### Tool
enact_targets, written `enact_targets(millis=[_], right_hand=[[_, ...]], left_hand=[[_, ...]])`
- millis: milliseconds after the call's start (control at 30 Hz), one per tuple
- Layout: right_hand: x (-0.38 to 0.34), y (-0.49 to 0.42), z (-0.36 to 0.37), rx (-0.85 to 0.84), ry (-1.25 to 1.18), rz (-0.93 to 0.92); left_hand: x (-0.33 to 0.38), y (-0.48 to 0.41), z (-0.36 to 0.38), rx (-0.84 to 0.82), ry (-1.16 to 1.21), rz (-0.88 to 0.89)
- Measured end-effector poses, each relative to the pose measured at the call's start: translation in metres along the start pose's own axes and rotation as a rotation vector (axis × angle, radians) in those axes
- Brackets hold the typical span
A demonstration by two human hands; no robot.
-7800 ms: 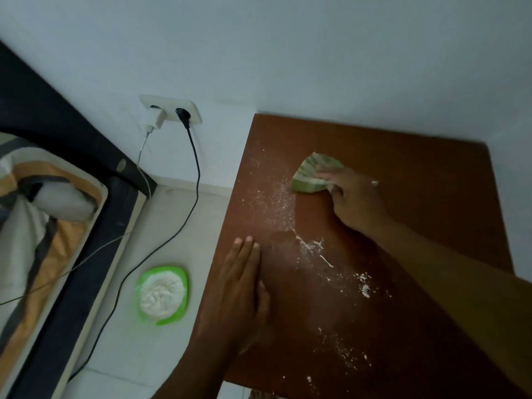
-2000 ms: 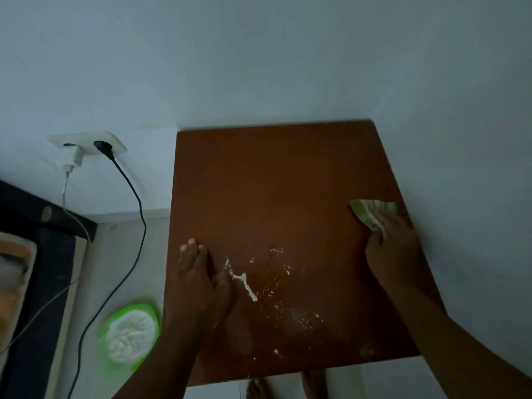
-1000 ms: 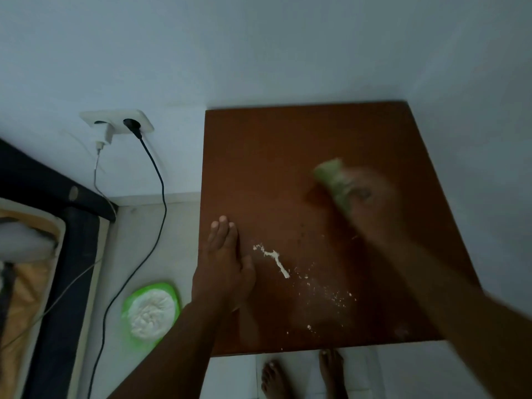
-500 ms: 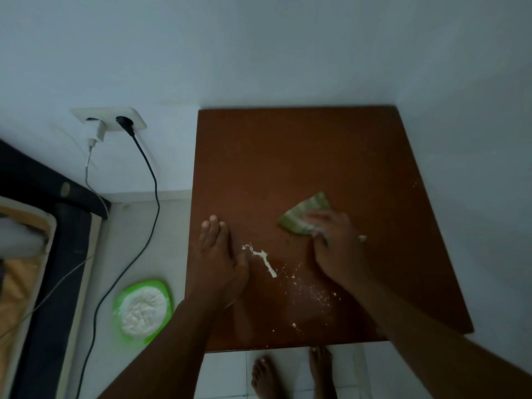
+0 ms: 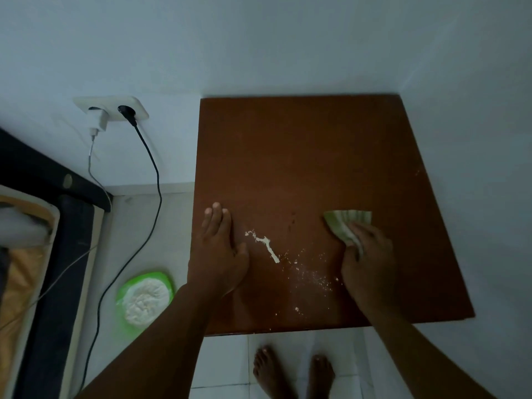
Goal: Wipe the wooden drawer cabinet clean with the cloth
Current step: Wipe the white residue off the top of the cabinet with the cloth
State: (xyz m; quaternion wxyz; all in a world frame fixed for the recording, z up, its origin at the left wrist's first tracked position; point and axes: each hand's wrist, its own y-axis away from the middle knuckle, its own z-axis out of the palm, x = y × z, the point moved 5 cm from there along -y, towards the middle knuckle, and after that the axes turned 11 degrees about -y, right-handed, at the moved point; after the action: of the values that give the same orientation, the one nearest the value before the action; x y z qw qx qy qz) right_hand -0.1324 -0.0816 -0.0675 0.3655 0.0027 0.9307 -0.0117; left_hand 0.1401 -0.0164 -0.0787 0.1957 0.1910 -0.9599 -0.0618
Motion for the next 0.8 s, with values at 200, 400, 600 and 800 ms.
enact_targets(millis=[200, 400, 600, 800], right_hand=[[-0.045, 0.032, 0.044, -0.21, -0.287, -0.129], [0.018, 0.002, -0.061, 0.153, -0.323, 0.168], [0.072, 0.029, -0.071, 0.19, -0.111, 0.203], [0.026, 0.077, -0.012, 0.203, -0.133, 0.135]], left_hand=[[0.004, 0.005, -0.004, -0.082, -0.044, -0.016], [-0.004, 0.079, 0.013, 0.082, -0.093, 0.049], [-0.003, 0.114, 0.022, 0.052, -0.072, 0.022], [-0.007, 0.111, 0.015, -0.021, -0.003, -0.003]])
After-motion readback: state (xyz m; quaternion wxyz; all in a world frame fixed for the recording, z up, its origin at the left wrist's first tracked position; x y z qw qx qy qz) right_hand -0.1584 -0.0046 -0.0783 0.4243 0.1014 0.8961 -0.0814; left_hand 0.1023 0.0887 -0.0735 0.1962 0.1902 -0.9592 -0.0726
